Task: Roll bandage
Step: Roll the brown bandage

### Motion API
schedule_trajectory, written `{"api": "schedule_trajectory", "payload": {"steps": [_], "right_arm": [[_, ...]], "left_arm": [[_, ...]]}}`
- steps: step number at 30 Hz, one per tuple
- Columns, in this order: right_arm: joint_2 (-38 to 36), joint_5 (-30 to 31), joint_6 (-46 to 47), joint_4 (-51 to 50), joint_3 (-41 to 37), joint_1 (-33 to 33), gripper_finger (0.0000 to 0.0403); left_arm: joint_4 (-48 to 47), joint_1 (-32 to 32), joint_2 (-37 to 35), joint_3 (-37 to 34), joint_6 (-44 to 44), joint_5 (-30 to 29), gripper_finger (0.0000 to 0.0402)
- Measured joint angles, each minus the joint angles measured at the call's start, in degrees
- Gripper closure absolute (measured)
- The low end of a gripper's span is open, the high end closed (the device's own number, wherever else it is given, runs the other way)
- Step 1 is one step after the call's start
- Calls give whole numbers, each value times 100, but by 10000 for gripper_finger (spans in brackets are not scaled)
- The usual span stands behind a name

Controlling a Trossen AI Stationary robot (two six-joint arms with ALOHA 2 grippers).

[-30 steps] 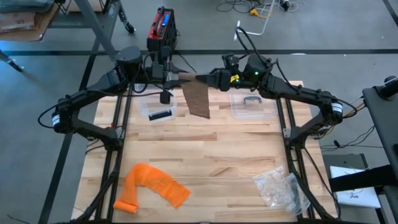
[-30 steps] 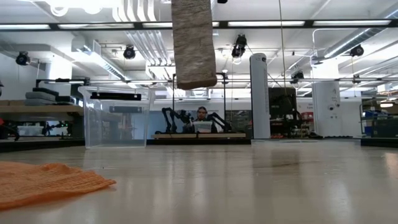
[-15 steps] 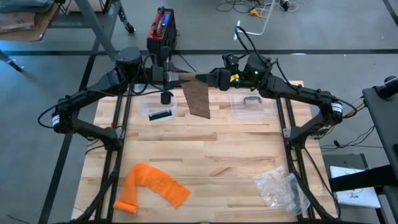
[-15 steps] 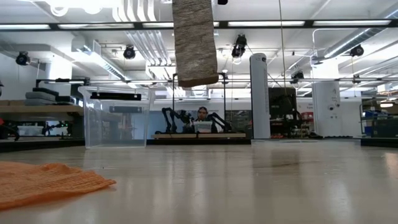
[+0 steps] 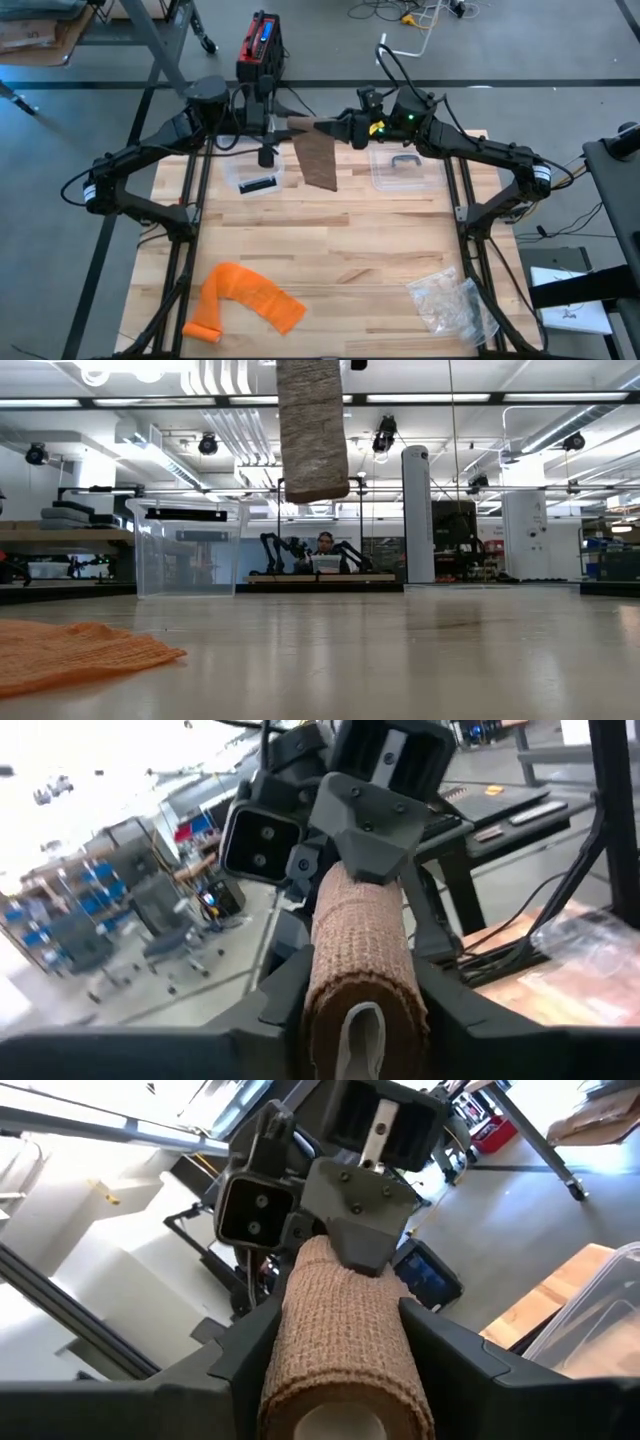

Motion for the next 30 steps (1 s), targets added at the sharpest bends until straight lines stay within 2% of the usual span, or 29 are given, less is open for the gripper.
{"api": "schedule_trajectory", "payload": {"steps": [5, 9, 13, 17, 23, 30], "right_arm": [[0, -25, -116, -7, -3, 0, 218], [0, 5, -74, -7, -4, 0, 218], [0, 2, -25, -7, -4, 0, 218], [0, 16, -17, 0, -4, 0, 234], [0, 65, -22, 26, -4, 0, 272], [-2, 68, -384, -19, -4, 0, 280]], "left_arm": [[-30, 7, 0, 0, -461, -72, 228], [-26, 4, 0, 0, -335, -408, 181], [-25, 7, 0, 0, -330, -436, 154], [-24, 7, 2, 0, -322, -449, 150], [-24, 7, 2, 0, -328, -450, 171], [-440, -2, -63, 66, -763, -396, 176]]}}
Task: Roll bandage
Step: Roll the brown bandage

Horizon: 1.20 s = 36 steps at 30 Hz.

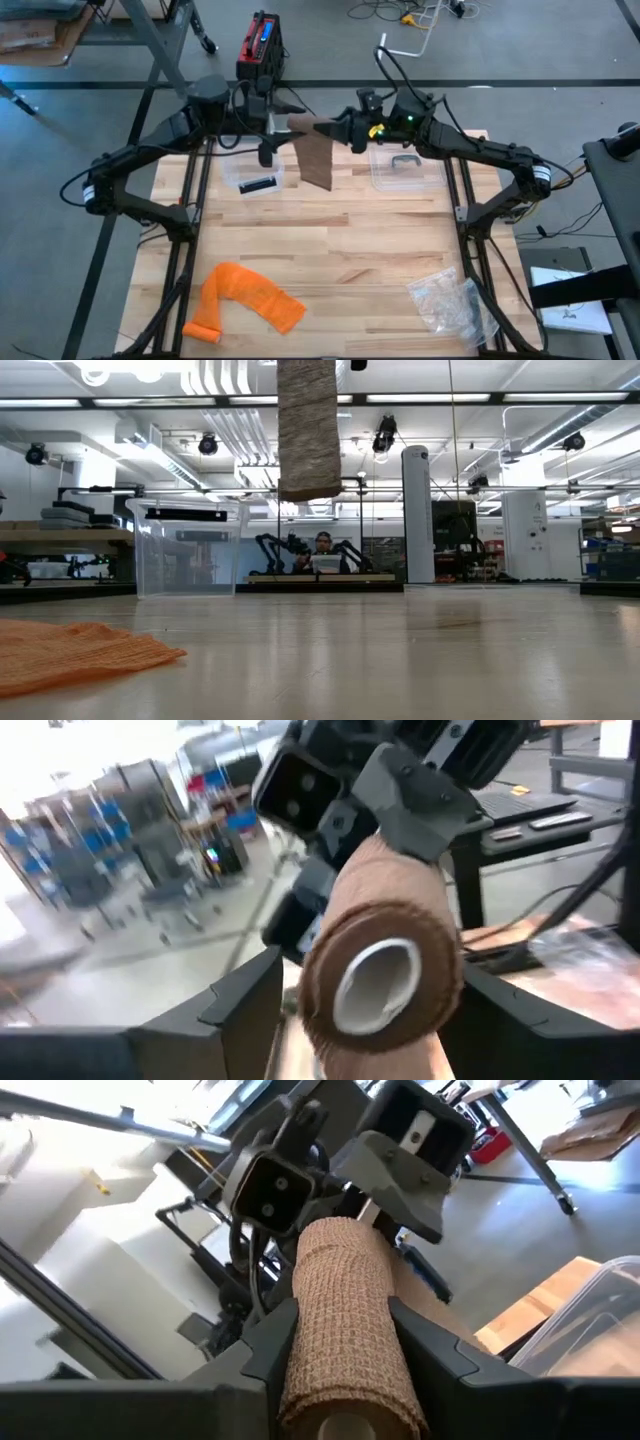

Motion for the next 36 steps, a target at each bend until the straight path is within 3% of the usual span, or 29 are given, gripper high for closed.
{"api": "schedule_trajectory", "payload": {"steps": [12, 16, 22, 36], "right_arm": [[-26, -183, -1173, -154, 0, -13, 284], [-26, -449, -1633, -182, 0, -28, 285], [-28, -458, -2797, -616, 2, -33, 289], [-7, -366, -3781, -1004, 2, -33, 290]], "left_arm": [[-1041, 2, -64, 400, -1440, 332, 120], [-1531, 2, -68, 480, -1707, 604, 122], [-1532, -2, -46, 480, -2087, 1042, 132], [-1339, -2, 401, 463, -2078, 1068, 136]]}}
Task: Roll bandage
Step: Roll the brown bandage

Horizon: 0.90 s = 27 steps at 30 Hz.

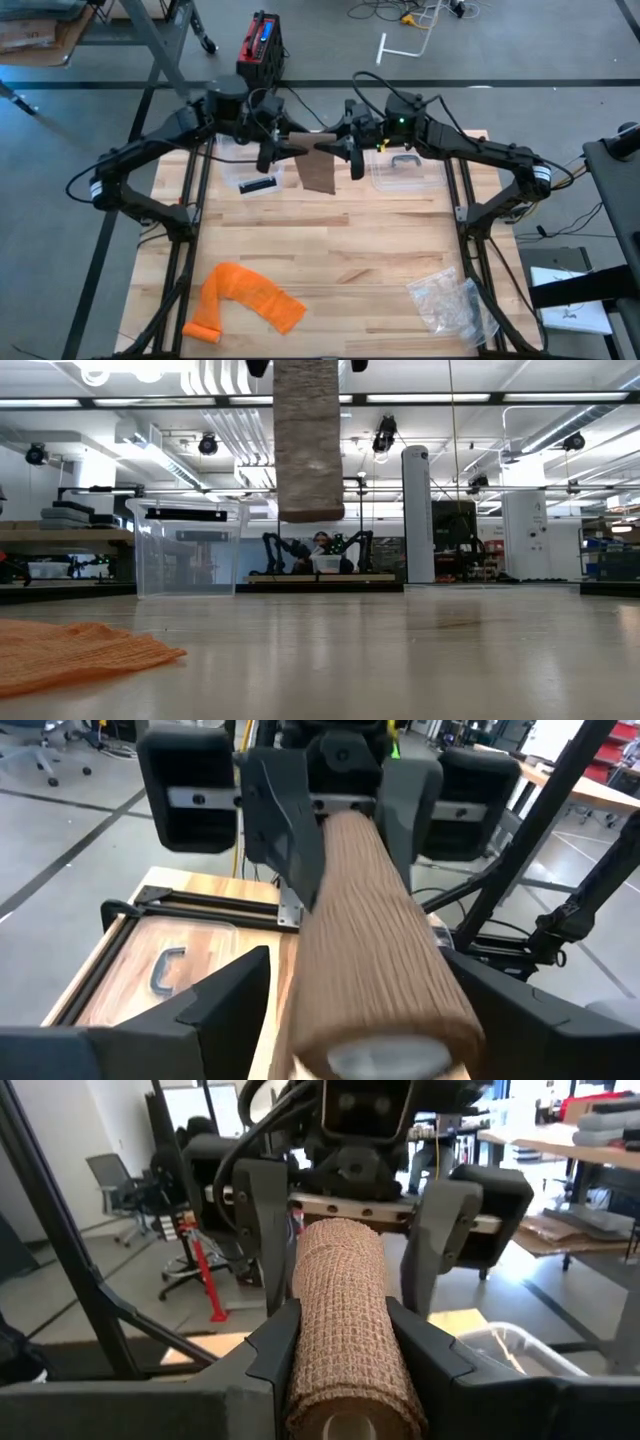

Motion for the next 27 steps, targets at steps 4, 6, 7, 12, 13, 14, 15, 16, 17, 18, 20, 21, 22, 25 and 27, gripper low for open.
{"api": "schedule_trajectory", "payload": {"steps": [4, 6, 7, 12, 13, 14, 15, 16, 17, 18, 20, 21, 22, 25, 27], "right_arm": [[2, 19, -2, -24, 0, 0, 294], [2, 20, -1, -18, 0, 0, 294], [2, 18, -1, -20, 0, 0, 293], [2, 67, -65, -30, 0, 0, 295], [2, 108, -67, -41, 0, 0, 296], [2, 139, -67, -43, 0, 0, 298], [2, 150, -68, -41, 0, 0, 298], [2, 157, -66, -42, 0, 0, 298], [2, 151, -62, -46, 0, 0, 297], [2, 153, -39, -46, 0, 0, 295], [2, 155, 54, -71, 0, 0, 291], [2, 155, 135, -80, 0, 0, 288], [2, 156, 237, -86, 0, 0, 286], [2, 153, 850, -77, 9, 0, 275], [-23, 145, 1365, -77, 9, 0, 262]], "left_arm": [[106, 0, 114, 0, 14, 12, 154], [107, 0, 122, -2, 50, 11, 165], [123, 0, 122, -2, 61, 13, 171], [258, -1, 113, -2, 63, 21, 205], [260, -1, 113, -2, 64, 37, 214], [258, 0, 111, -2, 65, 68, 223], [261, 0, 111, -2, 63, 105, 233], [257, 0, 111, -2, 63, 118, 244], [252, 0, 111, -2, 63, 116, 255], [254, 0, 111, -2, 63, 116, 267], [251, 0, 111, -2, 93, 116, 289], [245, 0, 111, -2, 145, 115, 300], [247, 0, 110, -2, 211, 116, 308], [285, 0, 95, -4, 492, 114, 325], [344, 0, 89, -6, 698, 114, 327]]}}
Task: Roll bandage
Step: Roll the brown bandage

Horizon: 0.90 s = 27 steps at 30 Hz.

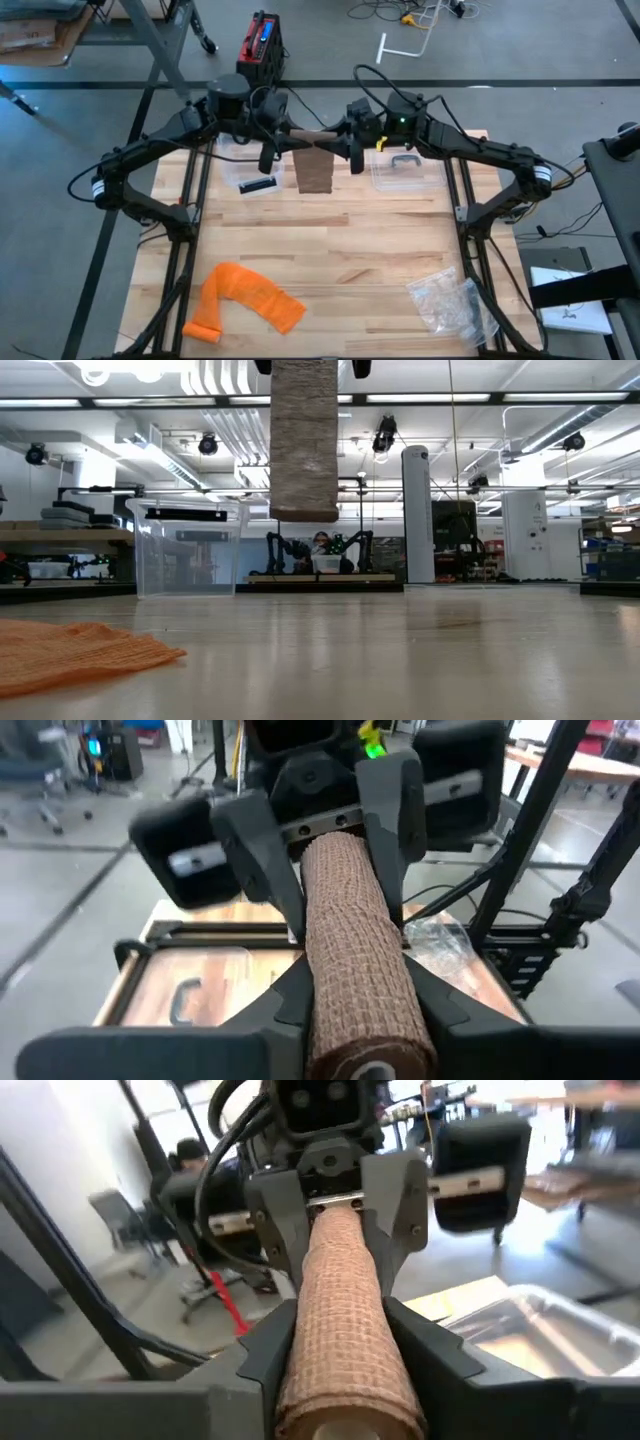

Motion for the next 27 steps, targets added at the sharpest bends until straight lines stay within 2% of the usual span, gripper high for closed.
{"api": "schedule_trajectory", "payload": {"steps": [6, 11, 15, 19, 23, 27], "right_arm": [[-20, -47, 1425, 264, 0, 0, 200], [3, -46, 2001, 497, 0, 0, 148], [11, -45, 2345, 666, -1, 0, 123], [19, -44, 2685, 659, -2, 0, 117], [22, 17, 2913, 663, -2, 0, 126], [24, 131, 3036, 686, -8, -4, 138]], "left_arm": [[253, 0, -28, -1, 563, 13, 313], [377, 0, -39, -1, 796, 11, 313], [380, 0, -39, -1, 971, 6, 318], [404, 0, -39, -1, 1147, -23, 317], [468, -4, -39, -1, 1335, -398, 316], [472, -2, -31, -1, 1696, -450, 317]]}}
